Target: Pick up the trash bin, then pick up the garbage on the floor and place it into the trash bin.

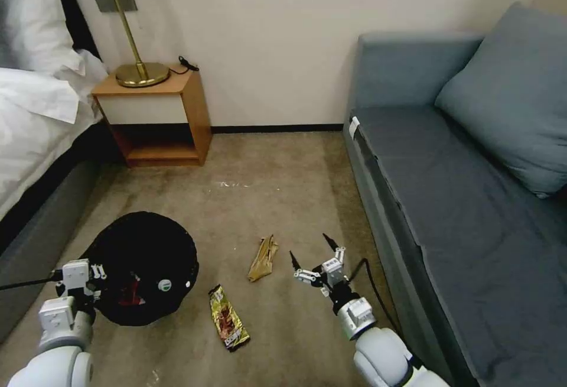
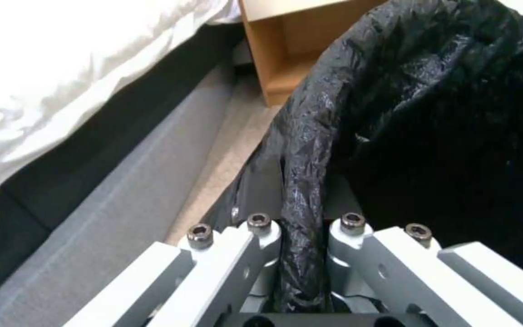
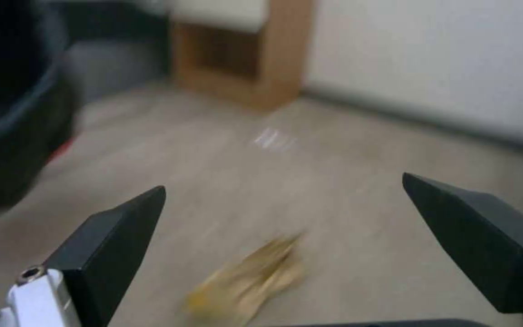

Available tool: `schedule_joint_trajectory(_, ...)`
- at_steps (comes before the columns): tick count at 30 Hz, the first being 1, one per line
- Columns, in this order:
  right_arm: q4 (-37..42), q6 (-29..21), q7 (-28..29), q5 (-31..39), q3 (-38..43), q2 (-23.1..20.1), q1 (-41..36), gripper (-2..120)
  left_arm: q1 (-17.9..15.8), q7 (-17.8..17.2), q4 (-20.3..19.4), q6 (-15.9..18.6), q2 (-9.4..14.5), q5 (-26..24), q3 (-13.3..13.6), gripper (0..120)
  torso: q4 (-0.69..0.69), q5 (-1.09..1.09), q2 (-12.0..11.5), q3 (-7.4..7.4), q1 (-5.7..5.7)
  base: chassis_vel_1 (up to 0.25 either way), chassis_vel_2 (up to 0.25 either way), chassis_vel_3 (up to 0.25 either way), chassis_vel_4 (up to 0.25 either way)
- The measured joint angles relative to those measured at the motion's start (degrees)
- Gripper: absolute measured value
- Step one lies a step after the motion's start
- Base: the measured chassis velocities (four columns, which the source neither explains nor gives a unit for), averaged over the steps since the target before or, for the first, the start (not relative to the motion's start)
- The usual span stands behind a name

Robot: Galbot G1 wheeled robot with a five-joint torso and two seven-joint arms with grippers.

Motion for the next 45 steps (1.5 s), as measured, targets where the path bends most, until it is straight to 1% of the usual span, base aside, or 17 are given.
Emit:
schedule_joint_trajectory(2, 0.58, -11.16, -0.48, 9.3, -8.02, -2.72, 6.28, 100, 0.16, -0.32, -0.9, -0.07, -0.2, 0.02, -0.16, 5, 0.0, 0.0, 0.0, 0.0, 0.0, 0.0, 0.0, 0.0, 0.0)
schedule_joint_trajectory(3, 0.58, -11.16, -0.48, 9.3, -8.02, -2.72, 6.28, 100, 0.16, -0.32, -0.9, -0.07, -0.2, 0.02, -0.16, 5, 0.0, 0.0, 0.0, 0.0, 0.0, 0.0, 0.0, 0.0, 0.0)
schedule_joint_trajectory(4, 0.01, -15.0, -0.56, 13.61, -11.78, -3.07, 9.49, 100, 0.22, -0.34, -1.33, -0.08, -0.27, 0.12, -0.2, 5, 0.01, 0.0, 0.0, 0.0, 0.0, 0.0, 0.0, 0.0, 0.0)
schedule_joint_trajectory(6, -2.36, -19.82, -0.59, 18.95, -17.44, -2.37, 14.91, 100, 0.3, -0.34, -2.11, -0.07, -0.48, 0.49, -0.23, 5, 0.01, 0.0, 0.0, 0.0, 0.0, 0.0, 0.0, 0.0, 0.0)
schedule_joint_trajectory(7, -2.36, -19.82, -0.59, 18.95, -17.44, -2.37, 14.91, 100, 0.3, -0.34, -2.11, -0.07, -0.48, 0.49, -0.23, 5, 0.01, 0.0, 0.0, 0.0, 0.0, 0.0, 0.0, 0.0, 0.0)
schedule_joint_trajectory(9, -7.08, -24.68, 0.62, 23.3, -23.9, 0.65, 21.73, 100, 0.2, -0.34, -2.8, 0.02, -0.96, 0.73, -0.15, 5, 0.02, 0.01, 0.0, 0.01, 0.0, 0.0, 0.0, 0.0, 0.0)
schedule_joint_trajectory(10, -7.08, -24.68, 0.62, 23.3, -23.9, 0.65, 21.73, 100, 0.2, -0.34, -2.8, 0.02, -0.96, 0.73, -0.15, 5, 0.02, 0.01, 0.0, 0.01, 0.0, 0.0, 0.0, 0.0, 0.0)
schedule_joint_trajectory(13, -12.28, -26.21, 1.75, 24.64, -28.94, 3.54, 25.44, 100, -0.13, -0.32, -2.86, 0.3, -1.76, 1.07, 0.2, 5, 0.01, -0.01, 0.0, 0.01, 0.0, 0.0, 0.0, 0.0, 0.0)
schedule_joint_trajectory(22, -19.6, -26.18, 1.1, 23.96, -36.74, 6.33, 30.21, 100, -0.81, -0.24, -2.86, 0.38, -2.44, 1.34, 0.32, 5, 0.0, -0.01, 0.0, 0.01, 0.0, 0.0, 0.0, 0.0, 0.0)
schedule_joint_trajectory(29, -23.12, -25.21, -1.23, 22.13, -38.89, 8.93, 31.2, 100, -0.62, -0.24, -2.86, 0.29, -2.9, 1.29, 0.14, 5, 0.0, 0.0, 0.0, 0.01, 0.0, 0.0, 0.0, 0.0, 0.0)
schedule_joint_trajectory(31, -23.12, -25.21, -1.23, 22.13, -38.89, 8.93, 31.2, 100, -0.62, -0.24, -2.86, 0.29, -2.9, 1.29, 0.14, 5, 0.0, 0.0, 0.0, 0.01, 0.0, 0.0, 0.0, 0.0, 0.0)
schedule_joint_trajectory(32, -24.54, -24.47, -2.92, 19.96, -39.12, 10.51, 30.8, 100, -0.38, -0.25, -2.86, 0.14, -2.99, 1.22, 0.01, 5, 0.0, 0.0, 0.0, 0.0, 0.0, 0.0, 0.0, 0.0, 0.0)
schedule_joint_trajectory(33, -24.93, -24.45, -3.5, 19.22, -39.26, 10.8, 30.68, 100, -0.36, -0.26, -2.86, 0.12, -3.04, 1.22, -0.01, 5, 0.0, 0.0, 0.0, 0.01, 0.0, 0.0, 0.0, 0.0, 0.0)
schedule_joint_trajectory(40, -27.19, -24.73, -7.43, 15.98, -39.5, 11.51, 30.39, 99, -0.21, -0.29, -3.07, -0.01, -3.61, 1.27, 0.0, 5, 0.0, 0.0, 0.0, 0.0, 0.0, 0.0, 0.0, 0.0, 0.0)
schedule_joint_trajectory(41, -27.58, -24.78, -8.44, 15.2, -39.49, 11.55, 30.39, 98, -0.19, -0.29, -3.08, -0.05, -3.71, 1.34, 0.02, 5, 0.0, 0.0, 0.0, 0.0, 0.0, 0.0, 0.0, 0.0, 0.0)
schedule_joint_trajectory(42, -28.71, -24.8, -11.29, 12.86, -39.19, 12.0, 30.39, 95, -0.18, -0.31, -3.12, -0.07, -4.02, 1.65, 0.13, 5, 0.0, 0.0, 0.0, 0.0, 0.0, 0.0, 0.0, 0.0, 0.0)
schedule_joint_trajectory(45, -29.58, -25.04, -12.59, 11.14, -38.85, 12.65, 30.43, 95, -0.19, -0.31, -3.29, -0.07, -4.17, 1.88, 0.2, 5, 0.0, 0.0, 0.0, 0.0, 0.0, 0.0, 0.0, 0.0, 0.0)
